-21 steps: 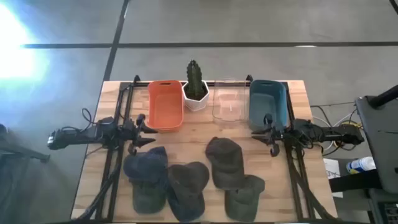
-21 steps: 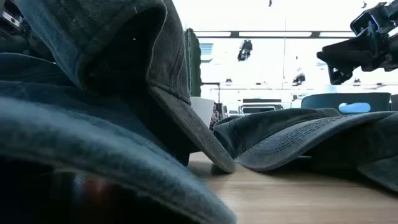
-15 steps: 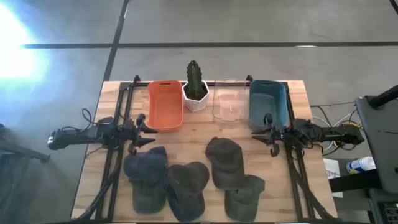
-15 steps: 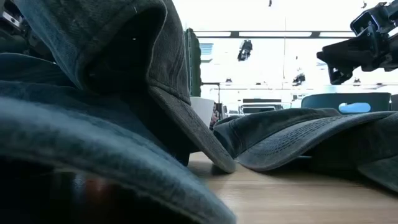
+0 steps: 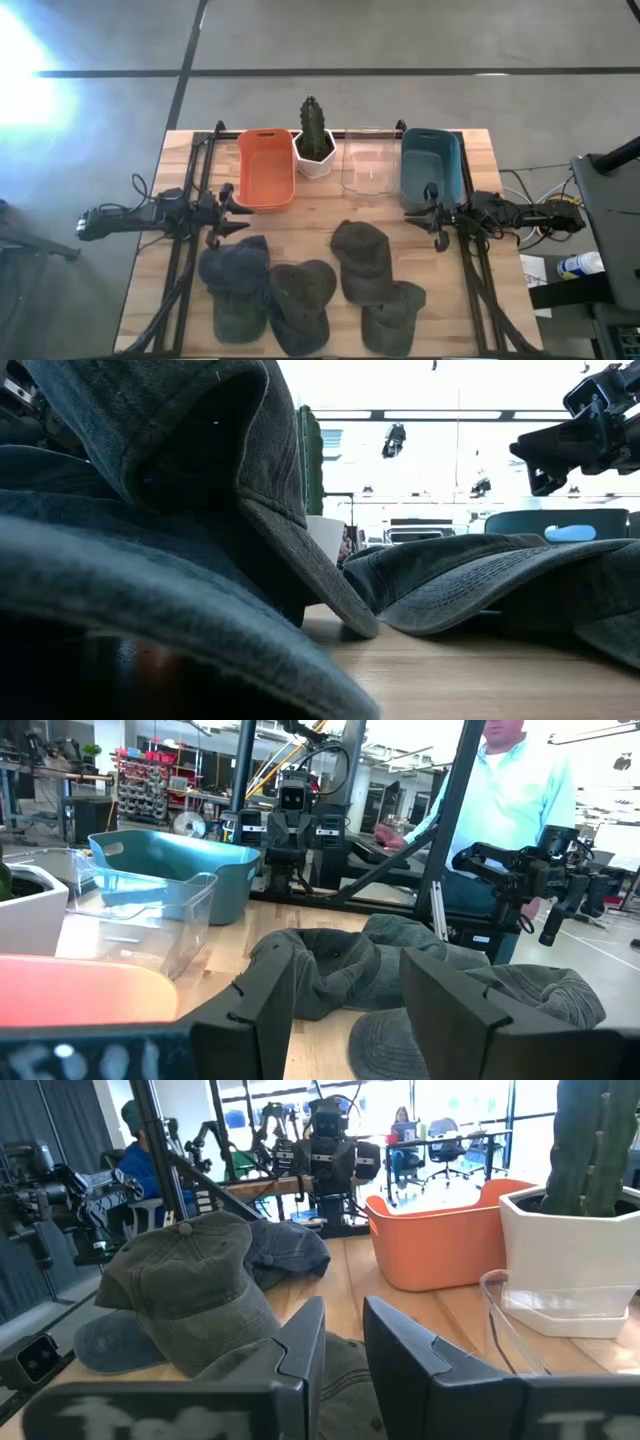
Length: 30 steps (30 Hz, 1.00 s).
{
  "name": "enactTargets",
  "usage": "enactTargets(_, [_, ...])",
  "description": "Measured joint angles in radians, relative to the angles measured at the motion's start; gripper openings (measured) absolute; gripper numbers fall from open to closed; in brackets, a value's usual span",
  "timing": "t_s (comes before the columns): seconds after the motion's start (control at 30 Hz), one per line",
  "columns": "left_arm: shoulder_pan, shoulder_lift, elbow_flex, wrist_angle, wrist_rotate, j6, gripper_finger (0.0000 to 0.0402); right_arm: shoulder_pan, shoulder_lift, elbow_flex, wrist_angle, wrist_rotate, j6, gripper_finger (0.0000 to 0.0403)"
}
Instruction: Pick & Place hat
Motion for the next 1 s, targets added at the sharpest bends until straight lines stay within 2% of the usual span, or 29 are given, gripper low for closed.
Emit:
enactTargets(0.33, [0.0,0.0,0.0,0.0,0.0,0.0,0.0174,0.0,0.0,0.0,0.0,0.0,0.0,0.0082])
enactTargets(0.7, [0.0,0.0,0.0,0.0,0.0,0.0,0.0174,0.0,0.0,0.0,0.0,0.0,0.0,0.0069])
enactTargets(1.0, [0.0,0.0,0.0,0.0,0.0,0.0,0.0174,0.0,0.0,0.0,0.0,0.0,0.0,0.0077])
